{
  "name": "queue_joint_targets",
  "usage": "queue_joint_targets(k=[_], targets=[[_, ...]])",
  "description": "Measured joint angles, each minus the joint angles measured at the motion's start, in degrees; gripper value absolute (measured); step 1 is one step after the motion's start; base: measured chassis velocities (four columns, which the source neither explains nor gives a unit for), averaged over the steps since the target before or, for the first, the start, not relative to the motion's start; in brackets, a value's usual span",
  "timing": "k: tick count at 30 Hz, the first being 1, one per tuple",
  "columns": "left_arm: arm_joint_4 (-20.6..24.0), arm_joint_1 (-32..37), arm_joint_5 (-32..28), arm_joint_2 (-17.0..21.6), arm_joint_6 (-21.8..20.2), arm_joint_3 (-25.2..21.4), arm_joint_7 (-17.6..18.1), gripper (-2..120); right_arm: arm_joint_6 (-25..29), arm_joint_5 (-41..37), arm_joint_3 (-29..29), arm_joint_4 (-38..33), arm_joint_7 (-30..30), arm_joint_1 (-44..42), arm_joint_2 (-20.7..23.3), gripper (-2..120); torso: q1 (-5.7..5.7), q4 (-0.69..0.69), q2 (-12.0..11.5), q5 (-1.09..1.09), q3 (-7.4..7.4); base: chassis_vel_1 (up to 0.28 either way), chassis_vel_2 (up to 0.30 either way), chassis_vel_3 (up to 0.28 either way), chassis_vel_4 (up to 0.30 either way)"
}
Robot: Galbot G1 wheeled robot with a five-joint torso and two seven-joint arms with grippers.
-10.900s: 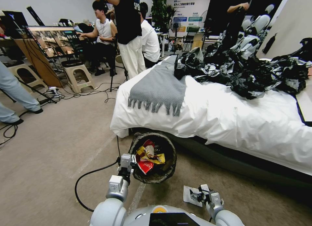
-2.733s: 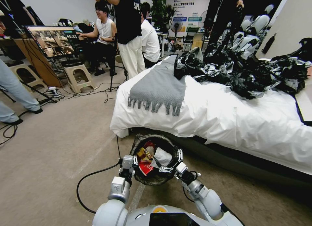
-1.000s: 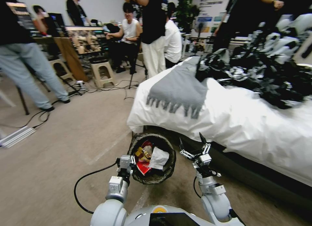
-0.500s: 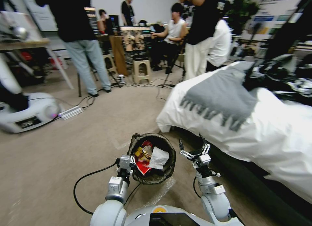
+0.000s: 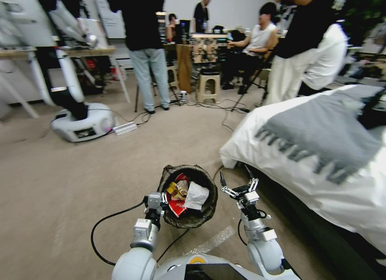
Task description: Pick up the trash bin, then pick up the garbage from the floor and place it into the trash bin.
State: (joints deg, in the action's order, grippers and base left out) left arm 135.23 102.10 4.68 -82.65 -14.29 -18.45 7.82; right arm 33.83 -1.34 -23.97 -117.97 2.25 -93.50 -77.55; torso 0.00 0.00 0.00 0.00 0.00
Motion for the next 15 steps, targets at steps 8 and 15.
queue_joint_targets(k=[8, 15], targets=[[0.05, -0.02, -0.03, 0.06, 0.05, 0.00, 0.02, 0, -0.01, 0.12, 0.17, -0.01, 0.03, -0.07, -0.07, 100, 0.00, 0.00, 0.00, 0.00, 0.00, 0.125, 0.120, 0.126, 0.137], [-0.10, -0.10, -0.02, 0.02, 0.10, 0.03, 0.03, 0, -0.01, 0.12, 0.31, 0.16, 0.05, -0.06, -0.15, 100, 0.00, 0.00, 0.00, 0.00, 0.00, 0.116, 0.124, 0.120, 0.127]])
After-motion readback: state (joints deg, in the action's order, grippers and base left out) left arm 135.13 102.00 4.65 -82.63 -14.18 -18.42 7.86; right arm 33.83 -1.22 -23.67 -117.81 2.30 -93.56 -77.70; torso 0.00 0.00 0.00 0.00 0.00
